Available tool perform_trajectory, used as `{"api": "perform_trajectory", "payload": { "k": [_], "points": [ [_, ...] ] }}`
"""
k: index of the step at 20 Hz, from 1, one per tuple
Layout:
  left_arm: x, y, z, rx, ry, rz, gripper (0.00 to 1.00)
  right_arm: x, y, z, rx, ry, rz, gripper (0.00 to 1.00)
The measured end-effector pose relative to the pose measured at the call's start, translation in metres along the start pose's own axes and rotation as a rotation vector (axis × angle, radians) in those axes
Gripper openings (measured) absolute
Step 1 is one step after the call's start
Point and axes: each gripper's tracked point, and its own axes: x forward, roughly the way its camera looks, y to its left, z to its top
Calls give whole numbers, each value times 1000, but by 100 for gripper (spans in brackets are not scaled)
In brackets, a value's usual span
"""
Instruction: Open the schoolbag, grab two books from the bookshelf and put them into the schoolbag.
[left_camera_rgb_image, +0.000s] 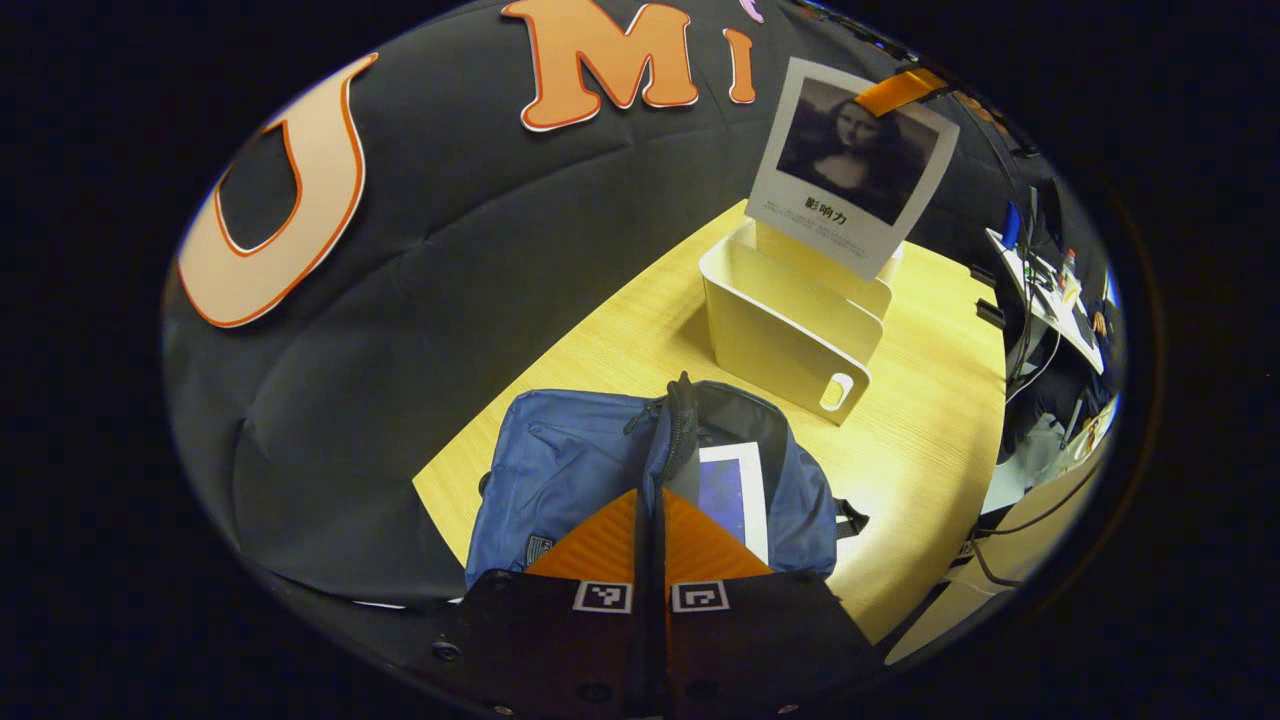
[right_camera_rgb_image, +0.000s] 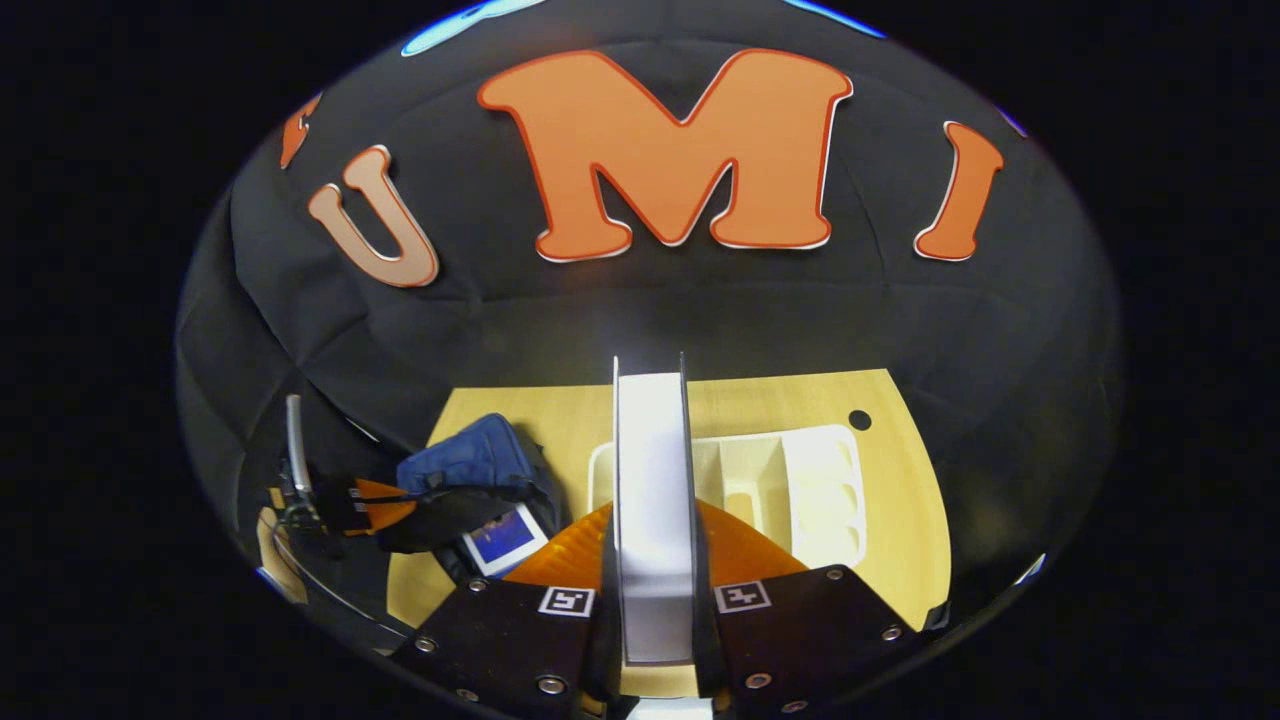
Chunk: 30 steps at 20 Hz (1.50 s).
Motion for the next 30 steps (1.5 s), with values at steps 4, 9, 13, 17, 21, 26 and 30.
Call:
{"api": "perform_trajectory", "payload": {
  "k": [4, 9, 13, 17, 21, 26, 30],
  "points": [
    [-3, 7, -2, -3, -11, 19, 1, -13, 38, -21, 86, 6, 122, 29],
    [-8, 4, 2, 20, -26, 11, 0, 14, 96, -82, 289, 68, 301, 28],
    [-13, 4, 6, 34, -29, 25, 0, 52, 114, -137, 405, 109, 330, 28],
    [-16, -1, 9, 46, -24, 26, 0, 95, 131, -168, 573, 114, 346, 28],
    [-22, -4, 14, 85, -10, 30, 0, 142, 132, -199, 793, 90, 330, 28],
    [-25, -10, 23, 135, -2, 43, 0, 176, 155, -211, 961, 44, 354, 28],
    [-25, -19, 31, 136, -3, 32, 0, 206, 173, -202, 976, -39, 373, 28]
  ]
}}
